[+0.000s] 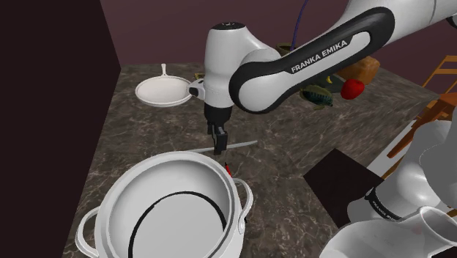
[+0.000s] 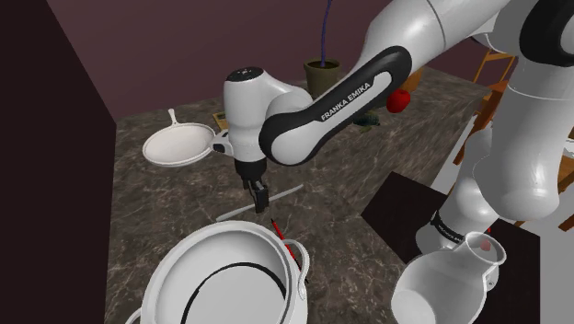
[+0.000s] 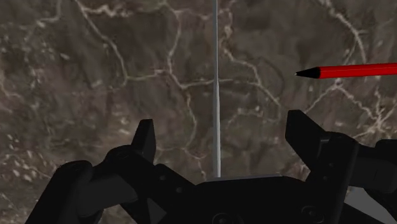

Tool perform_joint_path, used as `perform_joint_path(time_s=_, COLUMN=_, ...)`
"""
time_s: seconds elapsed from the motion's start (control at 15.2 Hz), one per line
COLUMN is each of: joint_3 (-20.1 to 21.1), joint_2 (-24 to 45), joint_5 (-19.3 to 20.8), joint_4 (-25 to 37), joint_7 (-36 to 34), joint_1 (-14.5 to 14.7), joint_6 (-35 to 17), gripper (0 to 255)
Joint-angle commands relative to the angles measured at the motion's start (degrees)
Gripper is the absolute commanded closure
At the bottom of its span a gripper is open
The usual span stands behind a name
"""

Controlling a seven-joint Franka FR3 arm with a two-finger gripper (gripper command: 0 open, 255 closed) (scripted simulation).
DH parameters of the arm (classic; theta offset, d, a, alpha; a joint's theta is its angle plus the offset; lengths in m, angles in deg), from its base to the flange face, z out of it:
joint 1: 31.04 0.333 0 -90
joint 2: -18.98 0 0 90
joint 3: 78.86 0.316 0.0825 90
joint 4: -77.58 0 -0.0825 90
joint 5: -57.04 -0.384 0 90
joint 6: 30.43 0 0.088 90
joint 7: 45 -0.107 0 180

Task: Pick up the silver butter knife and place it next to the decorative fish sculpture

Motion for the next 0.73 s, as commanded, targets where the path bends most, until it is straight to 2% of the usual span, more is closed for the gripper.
perform_joint_path(time_s=0.0, joint_3=-0.04, joint_2=0.78, joint_5=0.27, joint_4=-0.36, joint_7=-0.17, joint_1=0.08, joint_6=-1.16, gripper=0)
perform_joint_path(time_s=0.46, joint_3=-0.04, joint_2=0.78, joint_5=0.27, joint_4=-0.35, joint_7=-0.17, joint_1=0.08, joint_6=-1.15, gripper=0)
perform_joint_path(time_s=0.53, joint_3=-0.04, joint_2=0.78, joint_5=0.27, joint_4=-0.35, joint_7=-0.17, joint_1=0.08, joint_6=-1.15, gripper=255)
perform_joint_path(time_s=0.66, joint_3=-0.04, joint_2=0.78, joint_5=0.27, joint_4=-0.35, joint_7=-0.17, joint_1=0.08, joint_6=-1.15, gripper=255)
